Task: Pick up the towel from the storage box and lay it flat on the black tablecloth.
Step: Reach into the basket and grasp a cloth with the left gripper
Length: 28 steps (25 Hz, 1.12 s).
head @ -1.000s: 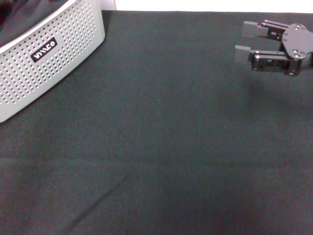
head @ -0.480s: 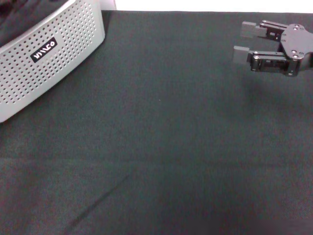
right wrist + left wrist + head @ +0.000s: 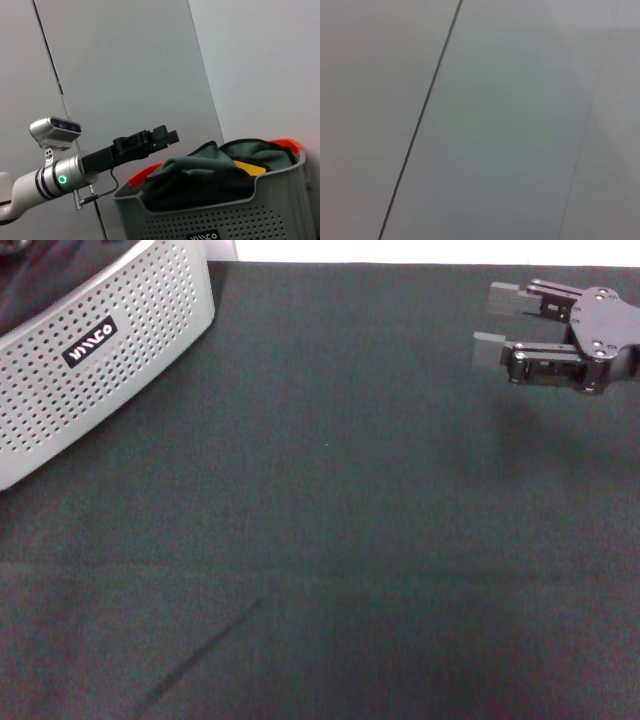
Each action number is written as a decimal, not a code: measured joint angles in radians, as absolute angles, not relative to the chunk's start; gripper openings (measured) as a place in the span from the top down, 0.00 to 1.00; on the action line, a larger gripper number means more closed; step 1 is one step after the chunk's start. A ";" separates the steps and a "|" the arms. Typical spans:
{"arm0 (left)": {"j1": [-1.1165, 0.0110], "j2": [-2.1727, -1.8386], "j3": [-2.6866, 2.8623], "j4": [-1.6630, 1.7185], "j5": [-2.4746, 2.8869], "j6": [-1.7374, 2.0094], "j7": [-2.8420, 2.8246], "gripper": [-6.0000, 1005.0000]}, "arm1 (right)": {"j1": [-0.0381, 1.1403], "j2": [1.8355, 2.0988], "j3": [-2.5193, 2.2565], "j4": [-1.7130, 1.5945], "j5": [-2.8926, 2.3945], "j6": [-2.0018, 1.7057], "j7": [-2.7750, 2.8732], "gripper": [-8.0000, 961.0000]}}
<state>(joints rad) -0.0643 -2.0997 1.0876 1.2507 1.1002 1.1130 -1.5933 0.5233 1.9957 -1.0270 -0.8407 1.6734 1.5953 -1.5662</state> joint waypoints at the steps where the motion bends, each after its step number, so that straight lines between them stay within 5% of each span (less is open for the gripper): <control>1: -0.064 -2.100 1.094 1.243 1.090 1.112 -1.546 0.33 | 0.523 1.996 -1.027 -0.841 1.673 1.595 -1.566 0.11; 28: -0.031 -2.095 1.137 1.155 0.977 1.111 -1.733 0.34 | 0.532 1.995 -1.027 -0.837 1.655 1.590 -1.568 0.11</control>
